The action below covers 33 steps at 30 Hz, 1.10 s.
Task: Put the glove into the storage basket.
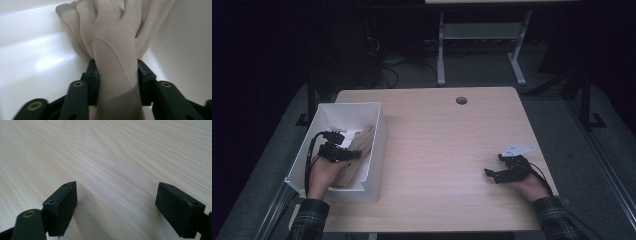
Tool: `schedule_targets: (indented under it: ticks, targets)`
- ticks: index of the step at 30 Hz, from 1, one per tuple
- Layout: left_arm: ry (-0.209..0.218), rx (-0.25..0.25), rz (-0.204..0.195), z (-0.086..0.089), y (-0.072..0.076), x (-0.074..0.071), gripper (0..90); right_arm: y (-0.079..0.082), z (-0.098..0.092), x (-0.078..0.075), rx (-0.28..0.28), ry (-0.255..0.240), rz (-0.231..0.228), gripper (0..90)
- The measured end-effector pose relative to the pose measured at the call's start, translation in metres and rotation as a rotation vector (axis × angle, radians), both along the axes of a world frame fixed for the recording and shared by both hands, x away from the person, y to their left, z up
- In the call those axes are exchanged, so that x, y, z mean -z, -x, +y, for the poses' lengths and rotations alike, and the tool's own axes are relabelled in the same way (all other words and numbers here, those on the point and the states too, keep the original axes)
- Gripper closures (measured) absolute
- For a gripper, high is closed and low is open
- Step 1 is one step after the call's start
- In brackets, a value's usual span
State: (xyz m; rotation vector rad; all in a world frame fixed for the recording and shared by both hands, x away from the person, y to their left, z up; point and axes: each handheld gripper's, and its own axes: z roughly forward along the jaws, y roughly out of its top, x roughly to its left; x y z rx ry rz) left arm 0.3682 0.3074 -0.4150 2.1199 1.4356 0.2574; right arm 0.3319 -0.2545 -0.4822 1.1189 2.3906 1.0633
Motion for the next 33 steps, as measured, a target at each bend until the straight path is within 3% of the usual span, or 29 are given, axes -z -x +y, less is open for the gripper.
schedule_targets:
  ticks: [2,4,6,13,16,17,18,21,26,33]
  targets:
    - [0.007,0.002,0.004,0.002,-0.001,0.001,48.7,0.0,0.0,0.0,0.0,0.001,0.0,17.1]
    - [0.015,-0.003,0.004,0.002,-0.002,0.001,32.5,0.0,0.0,0.0,-0.001,0.001,-0.001,17.1]
    - [0.007,0.001,-0.009,0.003,-0.002,-0.001,24.8,0.0,0.0,0.0,0.0,0.0,0.0,17.1]
    - [0.025,0.009,-0.085,0.002,0.001,-0.032,21.4,0.0,0.0,0.0,0.0,0.0,0.0,17.1]
    - [0.042,0.026,-0.12,-0.004,0.003,-0.051,20.9,0.0,0.0,0.0,-0.001,0.001,-0.001,17.1]
    - [0.054,0.044,-0.143,-0.011,0.004,-0.064,20.8,0.0,0.0,0.0,-0.001,0.001,-0.001,17.1]
    - [0.054,0.044,-0.143,-0.011,0.004,-0.064,20.8,0.0,0.0,0.0,-0.001,0.001,-0.001,17.1]
    - [0.082,0.079,-0.177,-0.025,0.007,-0.083,20.8,0.0,0.0,0.0,-0.002,0.001,-0.002,17.1]
    - [0.124,0.151,-0.205,-0.052,0.009,-0.102,20.8,0.0,0.0,0.0,-0.001,0.0,-0.002,17.1]
    - [0.175,0.269,-0.216,-0.099,0.013,-0.111,20.1,0.0,0.0,0.0,-0.003,0.001,-0.002,17.1]
